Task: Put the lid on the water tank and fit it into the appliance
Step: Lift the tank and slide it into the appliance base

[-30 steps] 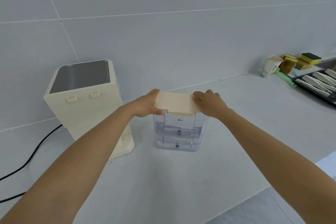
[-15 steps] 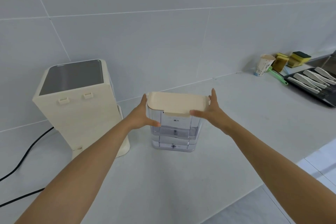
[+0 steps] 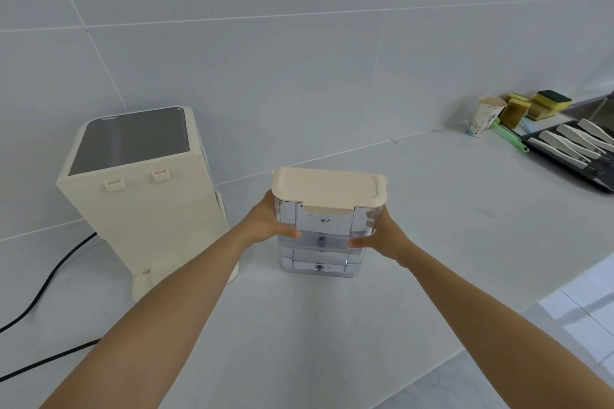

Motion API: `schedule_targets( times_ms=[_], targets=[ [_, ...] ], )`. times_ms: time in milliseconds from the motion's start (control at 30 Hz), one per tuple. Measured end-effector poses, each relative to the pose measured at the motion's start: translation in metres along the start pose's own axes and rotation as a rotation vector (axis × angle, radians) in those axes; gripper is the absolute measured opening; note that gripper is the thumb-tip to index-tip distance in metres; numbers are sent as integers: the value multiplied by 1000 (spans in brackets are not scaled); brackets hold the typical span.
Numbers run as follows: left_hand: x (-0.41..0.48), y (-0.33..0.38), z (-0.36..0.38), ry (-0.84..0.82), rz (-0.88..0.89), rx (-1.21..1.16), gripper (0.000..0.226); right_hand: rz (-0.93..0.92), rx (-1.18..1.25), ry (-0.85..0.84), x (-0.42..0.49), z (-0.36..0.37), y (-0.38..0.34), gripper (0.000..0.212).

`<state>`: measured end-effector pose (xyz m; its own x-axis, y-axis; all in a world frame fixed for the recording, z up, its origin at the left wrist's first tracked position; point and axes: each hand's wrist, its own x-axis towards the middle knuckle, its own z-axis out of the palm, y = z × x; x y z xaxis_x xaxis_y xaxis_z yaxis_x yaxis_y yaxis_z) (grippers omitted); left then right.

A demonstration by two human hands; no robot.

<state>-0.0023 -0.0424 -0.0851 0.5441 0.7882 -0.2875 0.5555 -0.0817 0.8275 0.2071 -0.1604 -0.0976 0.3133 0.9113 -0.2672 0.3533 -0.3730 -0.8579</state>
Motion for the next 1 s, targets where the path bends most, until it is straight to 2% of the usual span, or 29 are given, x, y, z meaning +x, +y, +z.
schedule_targets(
  times_ms=[167,233,367,600,700,833,933,1000],
  targets=[
    [-3,1,-2,32,8,44,94,5,-86,77,2,4,-2,94],
    [-16,-1,-10,104,11,35,93,-45,-122,38,1,11,-16,90],
    [-20,-3,-8,102,26,58,91,-31,-134,39,0,13,-17,86],
    [-37,5,-13,110,21,46,86,-33,-123,-7,-7,8,-26,95],
    [-54,11,-28,168,-5,6,82,-75,-158,-44,-6,10,-46,96],
    [-78,12,-63,260,-35,-34,66,-143,-180,-102,-2,24,-86,94],
    [-97,17,-87,308,-21,-69,71,-186,-190,-132,2,36,-112,92],
    [-108,20,-102,363,-30,-70,59,-206,-185,-150,4,45,-130,92]
  ],
)
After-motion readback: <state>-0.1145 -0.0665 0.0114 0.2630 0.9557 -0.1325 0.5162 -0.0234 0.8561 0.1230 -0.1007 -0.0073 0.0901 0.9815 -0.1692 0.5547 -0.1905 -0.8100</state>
